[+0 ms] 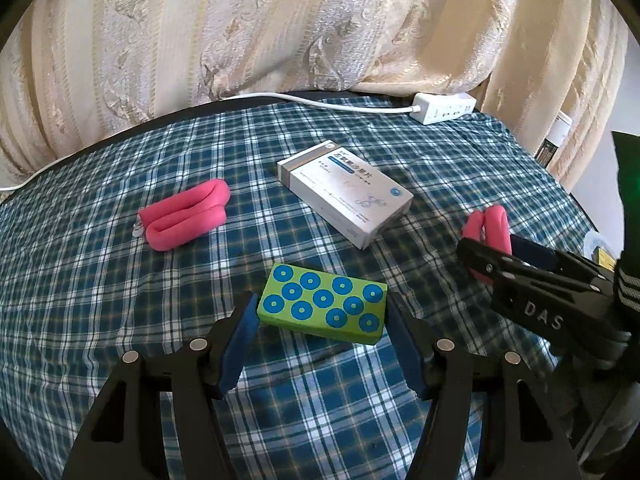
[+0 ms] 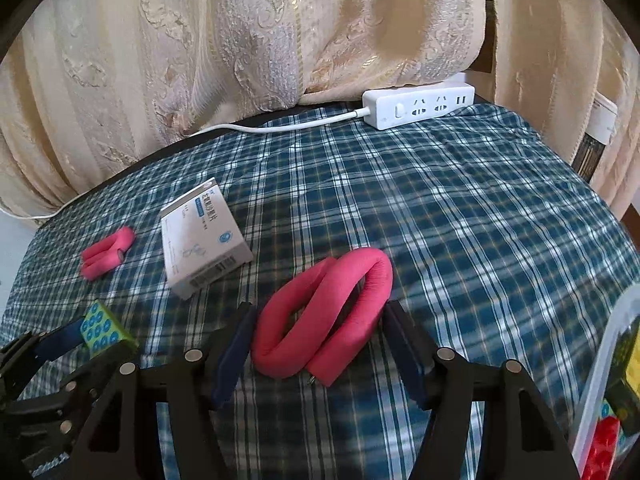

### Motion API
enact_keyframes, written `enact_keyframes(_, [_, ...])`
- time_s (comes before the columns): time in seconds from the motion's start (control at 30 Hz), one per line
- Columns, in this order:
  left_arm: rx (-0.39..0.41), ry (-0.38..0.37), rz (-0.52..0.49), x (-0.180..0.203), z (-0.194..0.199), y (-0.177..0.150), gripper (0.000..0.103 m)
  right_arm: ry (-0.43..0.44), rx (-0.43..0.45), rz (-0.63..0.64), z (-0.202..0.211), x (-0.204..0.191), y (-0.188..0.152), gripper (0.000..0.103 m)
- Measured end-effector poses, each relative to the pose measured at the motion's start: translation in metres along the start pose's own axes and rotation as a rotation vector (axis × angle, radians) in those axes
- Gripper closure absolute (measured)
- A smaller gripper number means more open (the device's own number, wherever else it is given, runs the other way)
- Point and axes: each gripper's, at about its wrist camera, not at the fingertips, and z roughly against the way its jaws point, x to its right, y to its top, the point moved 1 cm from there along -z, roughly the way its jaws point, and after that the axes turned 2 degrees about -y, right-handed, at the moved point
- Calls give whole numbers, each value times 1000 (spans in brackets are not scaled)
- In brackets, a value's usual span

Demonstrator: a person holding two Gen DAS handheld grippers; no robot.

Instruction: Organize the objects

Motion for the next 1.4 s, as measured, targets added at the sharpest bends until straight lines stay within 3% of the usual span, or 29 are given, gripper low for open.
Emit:
enact_keyframes(0.97, [25, -60, -93, 38, 18, -10, 39, -32, 126, -34, 94, 21, -40, 35])
enact_keyframes(1.4, [41, -73, -149, 57, 26, -16, 39, -112, 188, -99, 137, 65, -58, 35])
